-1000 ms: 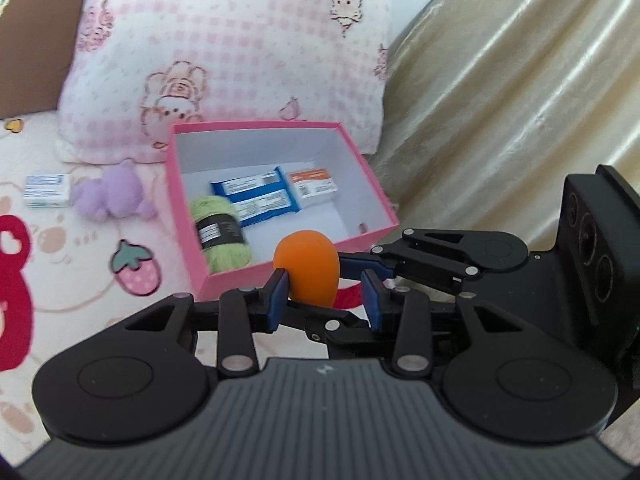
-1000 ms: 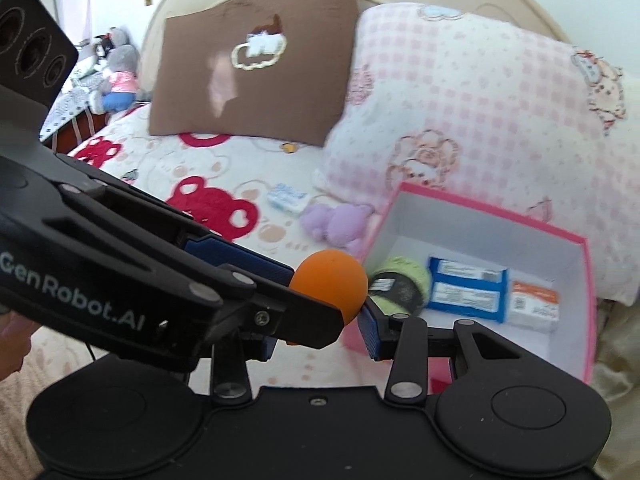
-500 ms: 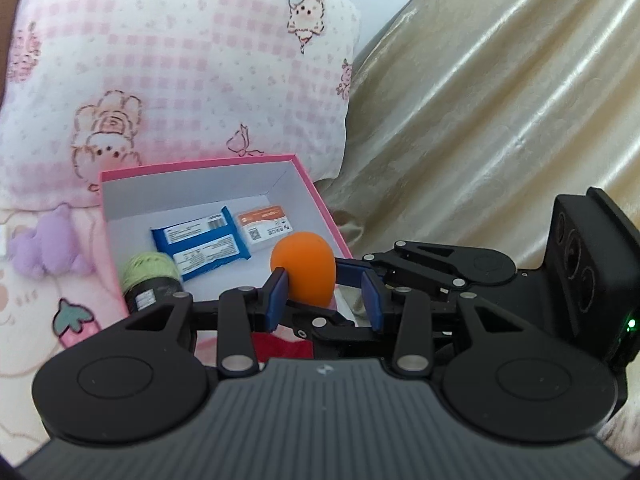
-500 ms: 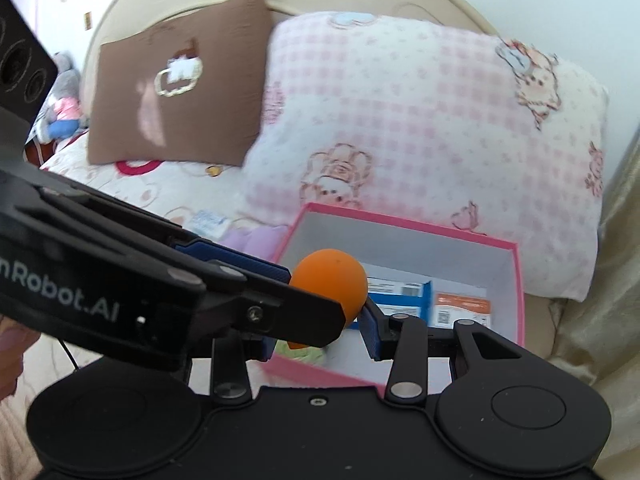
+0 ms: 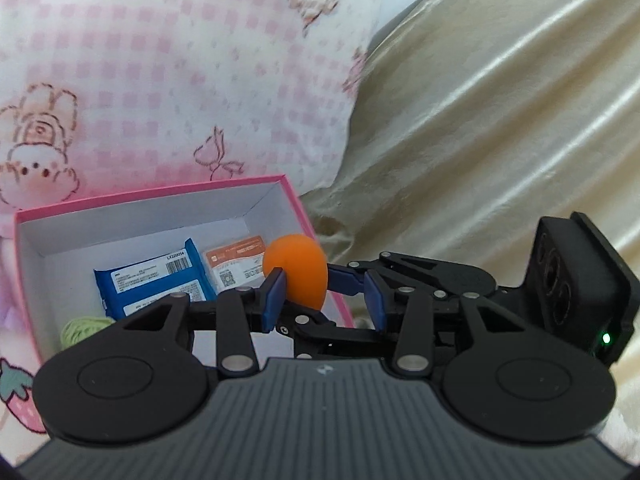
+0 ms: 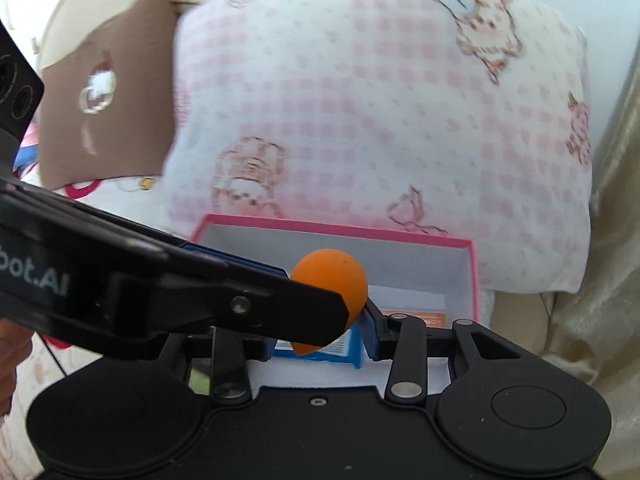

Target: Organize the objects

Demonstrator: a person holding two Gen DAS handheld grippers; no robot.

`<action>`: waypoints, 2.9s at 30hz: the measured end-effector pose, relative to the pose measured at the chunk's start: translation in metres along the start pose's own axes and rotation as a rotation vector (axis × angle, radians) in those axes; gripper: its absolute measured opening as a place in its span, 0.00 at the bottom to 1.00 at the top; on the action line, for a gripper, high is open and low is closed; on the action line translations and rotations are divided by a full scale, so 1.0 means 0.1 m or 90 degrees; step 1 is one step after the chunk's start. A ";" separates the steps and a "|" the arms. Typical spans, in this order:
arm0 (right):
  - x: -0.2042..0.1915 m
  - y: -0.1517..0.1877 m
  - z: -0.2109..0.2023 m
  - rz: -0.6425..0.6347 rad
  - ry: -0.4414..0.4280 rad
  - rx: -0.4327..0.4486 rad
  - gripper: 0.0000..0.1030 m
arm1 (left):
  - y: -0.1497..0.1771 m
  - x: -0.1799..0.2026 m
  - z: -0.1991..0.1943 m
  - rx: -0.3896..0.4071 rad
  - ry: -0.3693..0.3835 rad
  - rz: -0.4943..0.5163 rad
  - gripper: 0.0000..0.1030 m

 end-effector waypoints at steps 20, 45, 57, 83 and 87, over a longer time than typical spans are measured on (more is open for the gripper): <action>0.59 -0.35 0.94 -0.005 0.065 -0.096 0.44 | -0.40 -0.59 0.81 0.011 0.017 -0.087 0.39; 0.65 -0.30 0.96 -0.029 0.175 -0.032 0.43 | -0.35 -0.78 0.78 0.036 -0.054 -0.085 0.39; 0.27 -0.05 1.04 -0.138 0.148 -0.058 0.40 | -0.21 -0.79 0.67 0.008 -0.103 -0.075 0.40; 0.10 0.09 0.54 0.016 0.042 -0.026 0.36 | 0.13 -0.75 0.25 -0.029 -0.165 -0.064 0.43; -0.04 0.23 0.28 0.049 -0.011 -0.015 0.39 | 0.30 -0.70 -0.03 -0.034 -0.198 -0.047 0.50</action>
Point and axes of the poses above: each gripper's, at about its wrist camera, not at the fingertips, and z roughly the way its jaws point, x to its right, y to its underside, the point moved 4 cm from there along z, roughly the way its jaws point, and after that the axes turned 9 degrees about -x, right-handed, at the moved point
